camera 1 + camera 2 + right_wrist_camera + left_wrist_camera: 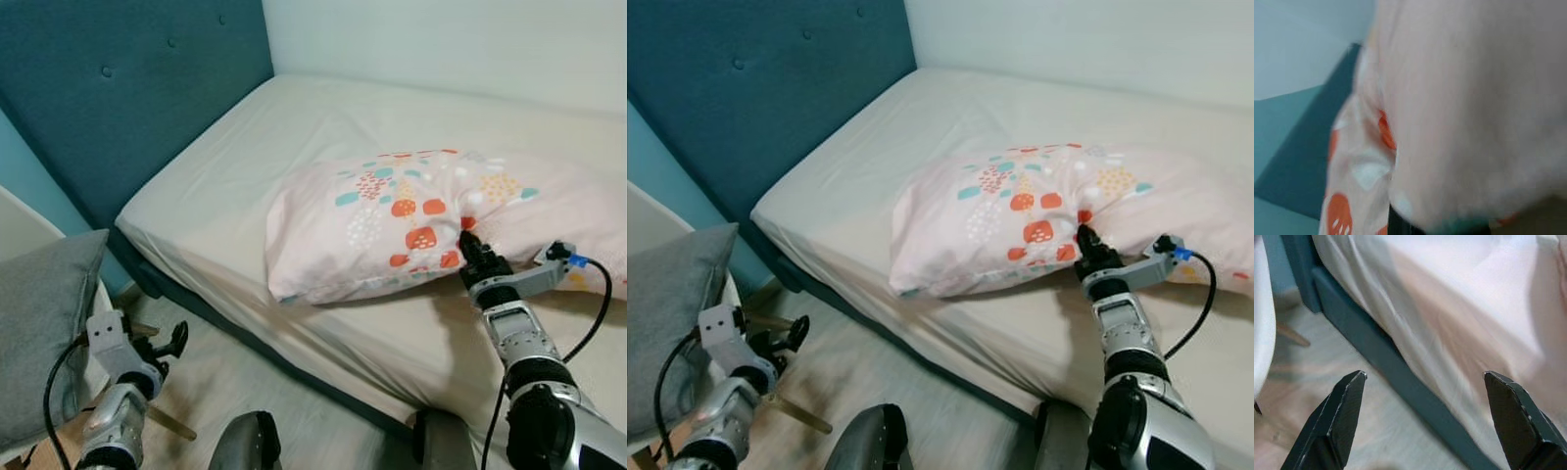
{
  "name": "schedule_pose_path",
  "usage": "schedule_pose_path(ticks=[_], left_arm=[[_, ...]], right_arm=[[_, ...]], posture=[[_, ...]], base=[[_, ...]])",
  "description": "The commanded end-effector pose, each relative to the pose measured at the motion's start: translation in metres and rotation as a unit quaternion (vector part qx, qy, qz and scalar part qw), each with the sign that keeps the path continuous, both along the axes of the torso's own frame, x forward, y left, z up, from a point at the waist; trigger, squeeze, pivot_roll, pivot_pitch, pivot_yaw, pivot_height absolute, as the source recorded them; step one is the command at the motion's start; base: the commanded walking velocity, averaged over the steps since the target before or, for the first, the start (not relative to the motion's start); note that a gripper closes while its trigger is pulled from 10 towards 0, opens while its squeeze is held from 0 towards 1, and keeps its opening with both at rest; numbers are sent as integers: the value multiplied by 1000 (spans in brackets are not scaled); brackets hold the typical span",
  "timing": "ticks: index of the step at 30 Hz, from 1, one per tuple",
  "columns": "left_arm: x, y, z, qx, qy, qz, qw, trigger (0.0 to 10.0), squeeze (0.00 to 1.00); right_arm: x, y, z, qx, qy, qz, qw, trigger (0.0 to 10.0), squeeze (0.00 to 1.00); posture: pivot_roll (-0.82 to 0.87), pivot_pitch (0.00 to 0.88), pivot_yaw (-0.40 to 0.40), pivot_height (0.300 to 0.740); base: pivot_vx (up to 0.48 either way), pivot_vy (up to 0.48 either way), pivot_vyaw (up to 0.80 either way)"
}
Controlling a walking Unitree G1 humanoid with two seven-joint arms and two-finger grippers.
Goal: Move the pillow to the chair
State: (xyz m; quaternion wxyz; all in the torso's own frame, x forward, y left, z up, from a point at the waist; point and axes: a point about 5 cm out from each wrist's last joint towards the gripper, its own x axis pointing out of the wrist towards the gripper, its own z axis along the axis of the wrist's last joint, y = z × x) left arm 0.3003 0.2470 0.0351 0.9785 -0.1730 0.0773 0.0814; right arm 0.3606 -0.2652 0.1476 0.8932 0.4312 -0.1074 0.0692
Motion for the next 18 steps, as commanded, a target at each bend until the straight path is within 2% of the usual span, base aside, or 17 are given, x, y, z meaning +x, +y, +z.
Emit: schedule_pose_path(ticks=[1, 4, 5, 8, 10, 12, 13, 15, 18], left_arm=[[-2, 0, -5, 5, 26, 7, 1000, 10000, 0], [5, -2, 0, -4, 23, 13, 1000, 10000, 0], [11, -3, 5, -12, 15, 17, 1000, 10000, 0], [12, -4, 7, -14, 13, 18, 1000, 10000, 0], [14, -7, 7, -17, 16, 13, 1000, 10000, 0], [15, -8, 7, -17, 17, 11, 1000, 10000, 0], [13, -12, 4, -23, 17, 10, 1000, 10000, 0], [10, -16, -1, -27, 24, 10, 999, 10000, 0], [8, -18, -5, -30, 31, 8, 999, 10000, 0]], right_arm=[[5, 7, 17, -15, -40, 25, 999, 0, 0], [5, 9, 35, -20, -81, 37, 996, 0, 0], [4, 13, 59, -34, -127, 51, 990, 0, 0], [3, 15, 66, -39, -140, 54, 988, 0, 0], [2, 16, 82, -47, -163, 57, 984, 0, 0], [1, 16, 87, -52, -168, 58, 983, 0, 0], [-1, 19, 98, -66, -182, 60, 979, 0, 0], [-3, 20, 106, -75, -192, 61, 977, 0, 0], [-4, 21, 110, -77, -197, 61, 976, 0, 0]], posture=[[77, 46, 104, 504], [68, 19, 95, 514], [62, 3, 91, 524], [62, 3, 91, 529], [54, 0, 84, 539], [54, 0, 84, 544], [51, 0, 82, 554], [47, 0, 79, 564], [47, 0, 79, 574]], base=[[0, 0, 0], [0, 0, 0], [0, 0, 0], [0, 0, 0], [-371, 0, 0], [-480, 0, 0], [0, 0, 0], [0, 0, 0], [0, 0, 0]])
